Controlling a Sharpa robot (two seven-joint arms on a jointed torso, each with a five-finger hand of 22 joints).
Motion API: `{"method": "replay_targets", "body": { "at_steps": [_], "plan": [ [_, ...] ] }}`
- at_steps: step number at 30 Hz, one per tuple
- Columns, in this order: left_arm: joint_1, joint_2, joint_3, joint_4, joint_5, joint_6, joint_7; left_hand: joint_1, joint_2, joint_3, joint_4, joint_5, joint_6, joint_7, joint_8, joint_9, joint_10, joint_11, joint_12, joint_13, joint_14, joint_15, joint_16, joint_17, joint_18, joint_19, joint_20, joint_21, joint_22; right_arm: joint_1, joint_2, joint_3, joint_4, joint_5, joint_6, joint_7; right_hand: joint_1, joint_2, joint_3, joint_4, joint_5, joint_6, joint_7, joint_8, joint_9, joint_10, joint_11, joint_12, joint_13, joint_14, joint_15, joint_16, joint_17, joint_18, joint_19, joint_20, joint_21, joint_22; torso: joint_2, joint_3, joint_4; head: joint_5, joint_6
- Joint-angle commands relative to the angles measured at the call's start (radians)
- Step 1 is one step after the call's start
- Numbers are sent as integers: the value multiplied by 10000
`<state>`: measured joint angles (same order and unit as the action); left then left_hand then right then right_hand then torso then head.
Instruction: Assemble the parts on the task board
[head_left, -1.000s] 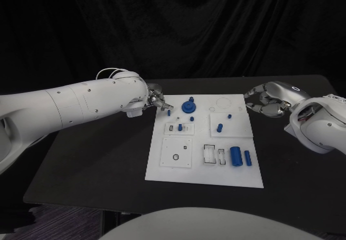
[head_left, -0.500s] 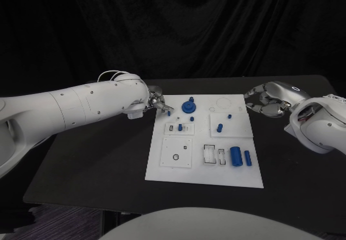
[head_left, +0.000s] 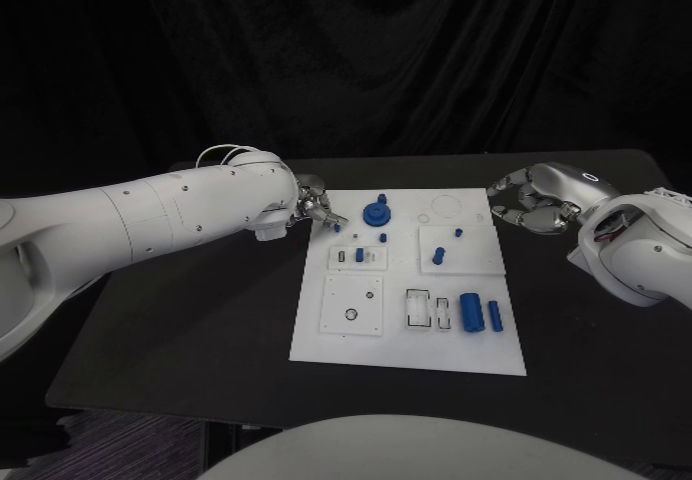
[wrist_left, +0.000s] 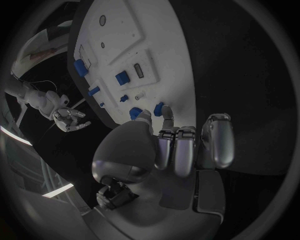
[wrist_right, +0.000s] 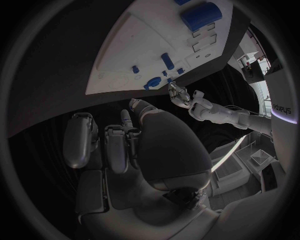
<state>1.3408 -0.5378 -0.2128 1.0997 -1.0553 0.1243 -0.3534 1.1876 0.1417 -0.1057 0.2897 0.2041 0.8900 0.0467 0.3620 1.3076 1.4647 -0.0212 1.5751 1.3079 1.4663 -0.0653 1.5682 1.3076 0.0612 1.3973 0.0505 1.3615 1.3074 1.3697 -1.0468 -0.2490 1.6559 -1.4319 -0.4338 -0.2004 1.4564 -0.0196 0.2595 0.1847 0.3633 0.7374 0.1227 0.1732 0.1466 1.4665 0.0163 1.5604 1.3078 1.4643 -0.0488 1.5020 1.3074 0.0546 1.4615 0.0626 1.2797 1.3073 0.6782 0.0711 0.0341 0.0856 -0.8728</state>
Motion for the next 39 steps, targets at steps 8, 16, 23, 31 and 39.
{"method": "replay_targets", "body": {
  "at_steps": [8,16,23,31,39],
  "plan": [
    [-24,68,10,-86,82,-48,390,105,114,103,-23,385,94,57,-239,61,1061,93,-43,2629,1045,104,26,2632,78,-98,70,-126,1085,-22,-11,7,24,-20,97,-148,-82,48,77,-7,35,81,-12,-33,-14,839,43,-32,2455,861,23,-56,2021,114,-54,-1,-55,1753,5,3,-1,-57,2],
    [-40,99,10,-134,84,-32,443,154,129,165,-24,581,133,54,-331,58,1061,96,-43,2629,1045,109,26,2632,92,-144,76,-185,1067,-22,-14,7,33,-19,127,-168,-90,42,94,-12,36,85,-10,-40,-22,814,44,-50,2433,856,22,-76,2004,118,-61,-2,-75,1748,12,2,2,-77,2],
    [-57,128,10,-182,84,-66,479,264,99,272,-32,893,171,50,-466,69,1061,95,-43,2629,1045,112,26,2632,103,-187,83,-244,1062,-22,-14,7,35,-19,153,-179,-84,36,128,-33,69,93,-13,-47,-34,803,41,-59,2421,854,20,-82,1999,120,-66,-4,-91,1744,5,5,-4,-78,2],
    [-77,166,10,-262,84,-97,515,301,80,303,-39,960,177,48,-503,74,1061,95,-43,2629,1045,114,26,2632,112,-215,84,-281,1047,-22,-20,7,43,-18,177,-199,-84,28,159,-50,118,100,-13,-54,-45,803,38,-60,2421,854,18,-88,1994,120,-66,-7,-96,1743,4,4,1,-99,2],
    [-92,186,10,-278,84,-113,515,484,36,491,-51,1316,207,42,-639,105,1061,93,-43,2629,1045,115,26,2632,125,-260,86,-349,1043,-21,-19,7,46,-18,192,-208,-86,20,178,-62,155,105,-13,-59,-52,799,38,-64,2416,855,17,-85,1996,121,-67,-8,-102,1742,-1,1,0,-97,2]
  ]
}}
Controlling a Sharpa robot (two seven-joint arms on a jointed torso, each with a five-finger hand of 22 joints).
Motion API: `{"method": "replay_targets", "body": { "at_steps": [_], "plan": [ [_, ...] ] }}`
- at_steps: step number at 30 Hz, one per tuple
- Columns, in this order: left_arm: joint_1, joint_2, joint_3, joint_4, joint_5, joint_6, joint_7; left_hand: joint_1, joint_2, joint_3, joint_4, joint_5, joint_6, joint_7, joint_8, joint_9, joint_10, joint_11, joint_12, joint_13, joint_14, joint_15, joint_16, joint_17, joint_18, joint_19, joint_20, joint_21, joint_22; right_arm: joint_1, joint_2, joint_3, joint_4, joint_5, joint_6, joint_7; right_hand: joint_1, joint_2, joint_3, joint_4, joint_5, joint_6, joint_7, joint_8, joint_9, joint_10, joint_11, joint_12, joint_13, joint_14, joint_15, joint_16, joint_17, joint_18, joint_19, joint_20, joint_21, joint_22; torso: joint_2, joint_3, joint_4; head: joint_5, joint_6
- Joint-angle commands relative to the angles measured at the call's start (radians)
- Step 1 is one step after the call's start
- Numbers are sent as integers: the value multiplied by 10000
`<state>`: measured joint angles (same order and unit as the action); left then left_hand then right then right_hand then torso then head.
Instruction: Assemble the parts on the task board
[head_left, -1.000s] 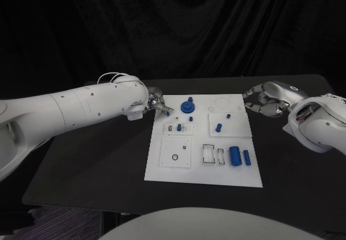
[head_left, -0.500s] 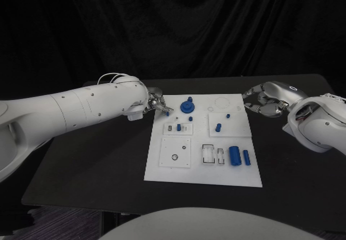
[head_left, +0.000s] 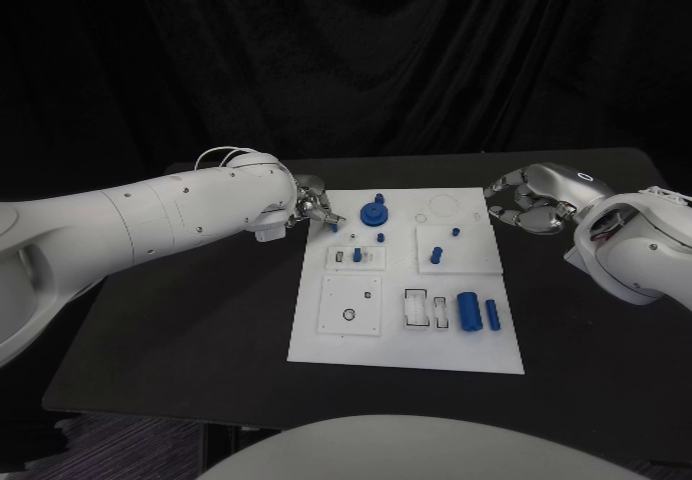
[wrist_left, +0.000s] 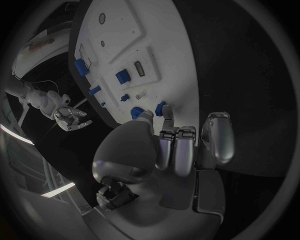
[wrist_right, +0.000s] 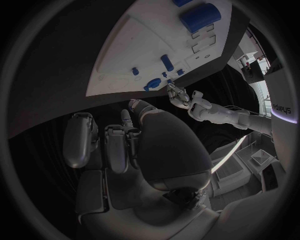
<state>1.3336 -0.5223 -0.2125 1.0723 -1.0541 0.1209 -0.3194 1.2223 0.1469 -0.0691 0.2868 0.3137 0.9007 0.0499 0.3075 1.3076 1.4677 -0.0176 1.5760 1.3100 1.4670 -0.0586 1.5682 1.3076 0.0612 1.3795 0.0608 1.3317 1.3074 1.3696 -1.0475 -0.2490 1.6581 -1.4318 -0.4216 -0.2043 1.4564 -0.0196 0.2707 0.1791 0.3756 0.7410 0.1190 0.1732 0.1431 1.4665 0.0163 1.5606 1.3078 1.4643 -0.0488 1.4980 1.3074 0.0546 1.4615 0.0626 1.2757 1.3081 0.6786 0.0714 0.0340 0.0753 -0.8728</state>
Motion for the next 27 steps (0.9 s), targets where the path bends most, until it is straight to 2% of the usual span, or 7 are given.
{"method": "replay_targets", "body": {
  "at_steps": [1,4,8,15,19,27],
  "plan": [
    [-21,33,7,-8,72,-83,177,160,-31,153,-22,284,105,8,-114,111,1031,56,-52,2608,1038,47,26,2632,125,-82,-18,-54,1048,-21,-10,7,23,-19,74,-171,-87,16,78,-11,54,73,23,-61,-21,803,37,-64,2418,855,17,-45,1996,120,-66,-9,-61,1735,-5,-1,0,9,2],
    [-26,41,7,-20,73,-78,183,323,-106,370,-37,671,125,-4,-230,149,1031,48,-52,2608,1038,42,26,2632,130,-96,-22,-91,1062,-21,-4,7,22,-19,89,-175,-89,12,89,-17,78,76,24,-63,-25,799,37,-67,2415,855,16,-48,1994,120,-65,-10,-61,1735,-4,0,2,6,2],
    [-34,60,7,-32,73,-61,204,451,-167,557,-52,907,128,-9,-305,172,1031,41,-52,2608,1038,39,26,2632,139,-120,-27,-134,1062,-21,4,7,17,-19,106,-177,-90,8,101,-23,101,79,24,-66,-29,802,36,-65,2417,856,16,-45,1996,120,-66,-11,-65,1734,-4,0,-1,21,2],
    [-45,75,7,-26,74,1,217,640,-269,904,-74,927,125,-14,-414,188,1031,32,-52,2608,1038,28,26,2632,126,-82,-33,-111,1112,-21,6,8,20,-19,124,-176,-95,3,144,-42,181,95,24,-71,-41,803,35,-66,2416,858,14,-39,2000,118,-61,-13,-61,1737,-4,-2,3,19,2],
    [-51,71,7,-24,74,34,217,709,-378,1154,-62,1069,145,-12,-479,197,1031,31,-52,2608,1038,26,26,2632,124,-69,-36,-114,1135,-21,5,8,23,-19,140,-184,-97,3,158,-47,206,101,24,-72,-45,801,34,-68,2414,859,14,-36,2003,118,-61,-14,-63,1737,-6,0,7,20,2],
    [-60,57,7,-22,75,59,206,741,-450,1279,-67,1105,156,-13,-511,201,1031,30,-52,2608,1038,26,26,2632,126,-74,-37,-129,1139,-21,4,8,26,-19,174,-201,-99,3,168,-50,221,108,22,-71,-47,810,34,-62,2422,864,13,-21,2015,113,-51,-15,-38,1744,1,-4,16,33,2]
  ]
}}
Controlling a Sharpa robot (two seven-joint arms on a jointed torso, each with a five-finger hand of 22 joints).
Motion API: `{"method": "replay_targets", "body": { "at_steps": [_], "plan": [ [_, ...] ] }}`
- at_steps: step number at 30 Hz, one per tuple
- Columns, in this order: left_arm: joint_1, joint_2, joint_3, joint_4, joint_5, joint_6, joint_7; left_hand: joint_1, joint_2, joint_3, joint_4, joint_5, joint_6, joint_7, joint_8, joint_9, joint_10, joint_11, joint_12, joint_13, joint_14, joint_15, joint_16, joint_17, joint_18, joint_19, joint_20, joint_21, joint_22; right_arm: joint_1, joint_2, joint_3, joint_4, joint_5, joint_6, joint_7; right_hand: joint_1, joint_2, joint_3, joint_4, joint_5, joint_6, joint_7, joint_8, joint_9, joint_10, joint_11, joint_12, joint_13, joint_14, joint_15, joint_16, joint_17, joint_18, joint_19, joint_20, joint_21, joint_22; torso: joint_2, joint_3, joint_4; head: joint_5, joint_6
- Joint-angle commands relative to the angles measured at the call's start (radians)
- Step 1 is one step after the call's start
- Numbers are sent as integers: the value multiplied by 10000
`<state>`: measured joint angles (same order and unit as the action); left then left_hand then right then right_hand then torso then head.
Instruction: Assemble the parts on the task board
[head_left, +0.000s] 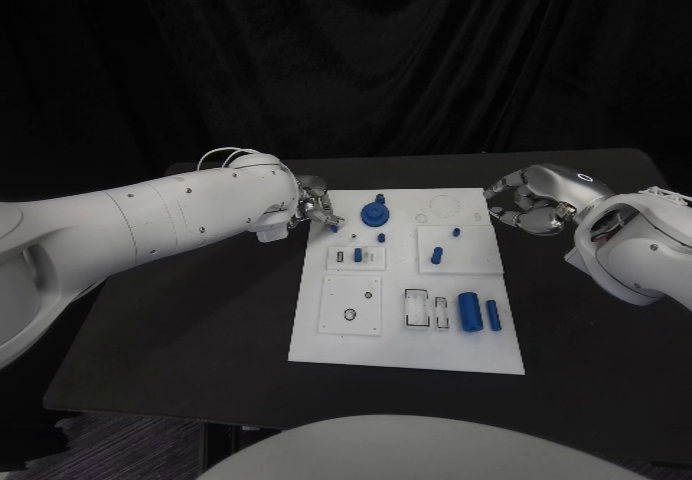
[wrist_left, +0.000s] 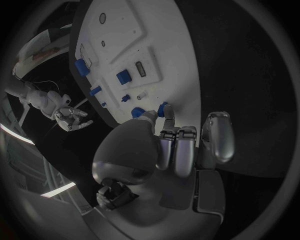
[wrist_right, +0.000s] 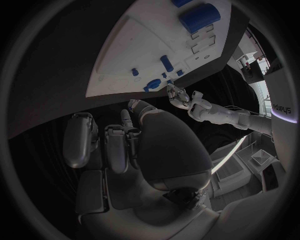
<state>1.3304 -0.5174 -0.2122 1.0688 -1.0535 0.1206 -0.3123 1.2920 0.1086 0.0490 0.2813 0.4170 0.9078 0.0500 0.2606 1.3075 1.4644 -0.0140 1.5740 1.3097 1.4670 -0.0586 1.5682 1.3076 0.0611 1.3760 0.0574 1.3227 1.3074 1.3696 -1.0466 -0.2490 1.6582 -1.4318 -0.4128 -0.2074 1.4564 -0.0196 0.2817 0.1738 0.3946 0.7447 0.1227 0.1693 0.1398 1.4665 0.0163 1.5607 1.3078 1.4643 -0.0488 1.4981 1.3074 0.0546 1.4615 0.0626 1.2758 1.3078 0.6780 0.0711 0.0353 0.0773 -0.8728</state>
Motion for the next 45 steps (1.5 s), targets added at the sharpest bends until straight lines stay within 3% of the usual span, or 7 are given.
{"method": "replay_targets", "body": {
  "at_steps": [1,12,22,36,45],
  "plan": [
    [-30,4,4,12,69,63,133,56,-88,142,-15,80,91,-15,-51,201,1064,-7,-32,2611,1038,25,26,2632,126,-37,-4,-40,1143,-21,-7,8,25,-19,89,-172,-99,3,58,4,31,71,-14,-31,-14,810,34,-63,2422,863,13,-22,2014,113,-51,-14,-39,1747,7,-2,0,18,2],
    [-39,-66,4,59,70,148,80,118,-240,467,-32,101,126,-15,-126,196,1064,-10,-32,2611,1038,21,26,2632,128,-37,-8,-61,1161,-21,-30,8,38,-17,122,-200,-102,3,64,3,41,78,-15,-30,-15,802,34,-69,2415,865,12,-18,2017,115,-54,-15,-48,1745,10,0,13,13,2],
    [-46,-131,4,119,70,116,147,159,-547,1213,-83,79,266,-6,-385,36,1064,-8,-32,2611,1038,21,26,2632,132,-41,-10,-115,1196,-21,-16,8,17,284,121,-177,-96,3,101,-18,87,97,-12,-29,-22,799,32,-71,2412,864,10,-23,2012,119,-59,-17,-68,1740,-1,5,-13,64,2],
    [-52,-256,4,308,71,-568,832,196,-810,1917,-226,100,437,-14,-495,9,1064,-11,-32,2611,1038,25,26,2632,148,-95,-7,-219,1206,-21,-22,8,-7,327,103,-172,-92,2,119,-29,111,102,-9,-31,-26,796,34,-74,2408,865,10,-20,2015,120,-60,-18,-73,1739,-11,-2,-17,67,2],
    [-52,-623,4,862,71,-981,984,147,-993,2279,-281,88,685,-57,-452,50,1064,-42,-32,2611,1038,6,26,2632,135,-48,-18,-182,1264,-21,-43,8,-5,329,100,-176,-92,2,119,-29,111,102,-9,-31,-26,796,34,-74,2408,865,10,-20,2015,120,-60,-18,-73,1739,-1,1,-14,60,2]
  ]
}}
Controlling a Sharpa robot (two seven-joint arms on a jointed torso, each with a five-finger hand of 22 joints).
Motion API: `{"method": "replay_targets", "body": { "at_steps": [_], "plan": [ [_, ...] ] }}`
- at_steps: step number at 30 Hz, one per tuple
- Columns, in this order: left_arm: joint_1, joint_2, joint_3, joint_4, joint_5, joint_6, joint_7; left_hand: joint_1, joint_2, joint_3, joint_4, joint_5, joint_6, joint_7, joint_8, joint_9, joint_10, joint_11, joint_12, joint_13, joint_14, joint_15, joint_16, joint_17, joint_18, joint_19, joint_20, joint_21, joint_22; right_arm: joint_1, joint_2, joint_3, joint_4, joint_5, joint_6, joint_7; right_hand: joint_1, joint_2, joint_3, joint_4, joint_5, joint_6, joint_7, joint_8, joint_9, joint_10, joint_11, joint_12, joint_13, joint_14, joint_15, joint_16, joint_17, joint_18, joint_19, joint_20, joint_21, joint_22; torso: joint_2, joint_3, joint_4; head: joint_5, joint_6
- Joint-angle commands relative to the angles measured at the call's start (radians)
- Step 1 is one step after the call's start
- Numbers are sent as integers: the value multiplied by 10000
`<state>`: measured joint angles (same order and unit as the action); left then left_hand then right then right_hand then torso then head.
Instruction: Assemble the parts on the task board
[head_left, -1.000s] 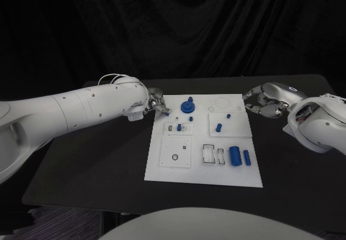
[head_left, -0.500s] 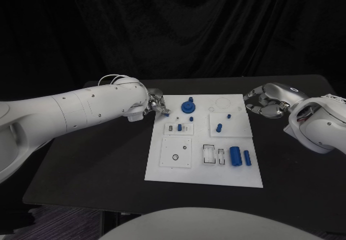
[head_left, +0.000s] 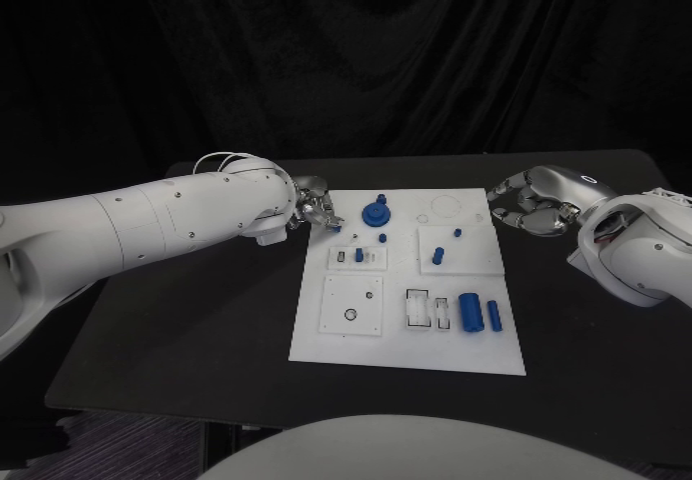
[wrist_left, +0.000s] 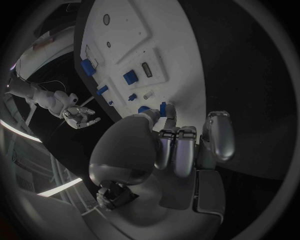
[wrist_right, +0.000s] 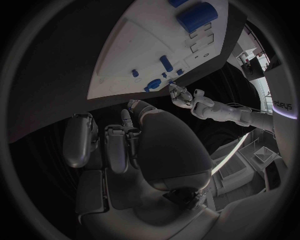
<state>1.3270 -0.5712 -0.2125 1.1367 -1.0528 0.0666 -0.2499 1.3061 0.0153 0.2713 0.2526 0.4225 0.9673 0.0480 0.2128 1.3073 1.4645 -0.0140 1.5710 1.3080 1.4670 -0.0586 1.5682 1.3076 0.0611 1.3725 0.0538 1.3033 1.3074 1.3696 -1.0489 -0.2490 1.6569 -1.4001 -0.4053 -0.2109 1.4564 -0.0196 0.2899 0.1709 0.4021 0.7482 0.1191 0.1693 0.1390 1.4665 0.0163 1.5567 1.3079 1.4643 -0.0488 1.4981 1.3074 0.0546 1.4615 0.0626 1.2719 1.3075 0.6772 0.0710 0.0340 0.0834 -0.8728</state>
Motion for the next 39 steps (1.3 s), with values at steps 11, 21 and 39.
{"method": "replay_targets", "body": {
  "at_steps": [11,21,39],
  "plan": [
    [-13,-870,8,1574,63,-462,-395,-136,-214,320,42,-34,250,-70,37,79,1063,-76,-2,2628,1038,-25,26,2632,124,39,-8,47,1312,-20,-53,7,12,13,35,-173,-92,2,36,-1,36,66,27,-31,-17,796,34,-34,2406,865,10,-20,2015,120,-60,-18,-35,1741,-2,5,5,11,2],
    [-13,-1280,7,2542,63,-372,-1155,-196,-272,470,12,-13,271,-77,18,93,1063,-93,-2,2628,1038,-45,26,2632,118,68,-26,63,1334,-20,-60,7,17,13,30,-179,-92,2,36,-1,36,66,27,-31,-17,796,34,-34,2406,865,10,-20,2015,120,-60,-18,-35,1741,-25,22,14,2,2],
    [-81,-1320,5,2745,63,-485,-1320,-299,-301,612,-9,86,229,-69,-35,102,1063,-92,-2,2628,1038,-51,26,2632,135,27,-38,-16,1312,-20,-41,7,34,13,58,-185,-99,-11,74,-22,78,82,33,-35,-27,788,38,-40,2398,861,12,-37,2000,122,-62,-19,-50,1738,18,-7,-4,57,2]
  ]
}}
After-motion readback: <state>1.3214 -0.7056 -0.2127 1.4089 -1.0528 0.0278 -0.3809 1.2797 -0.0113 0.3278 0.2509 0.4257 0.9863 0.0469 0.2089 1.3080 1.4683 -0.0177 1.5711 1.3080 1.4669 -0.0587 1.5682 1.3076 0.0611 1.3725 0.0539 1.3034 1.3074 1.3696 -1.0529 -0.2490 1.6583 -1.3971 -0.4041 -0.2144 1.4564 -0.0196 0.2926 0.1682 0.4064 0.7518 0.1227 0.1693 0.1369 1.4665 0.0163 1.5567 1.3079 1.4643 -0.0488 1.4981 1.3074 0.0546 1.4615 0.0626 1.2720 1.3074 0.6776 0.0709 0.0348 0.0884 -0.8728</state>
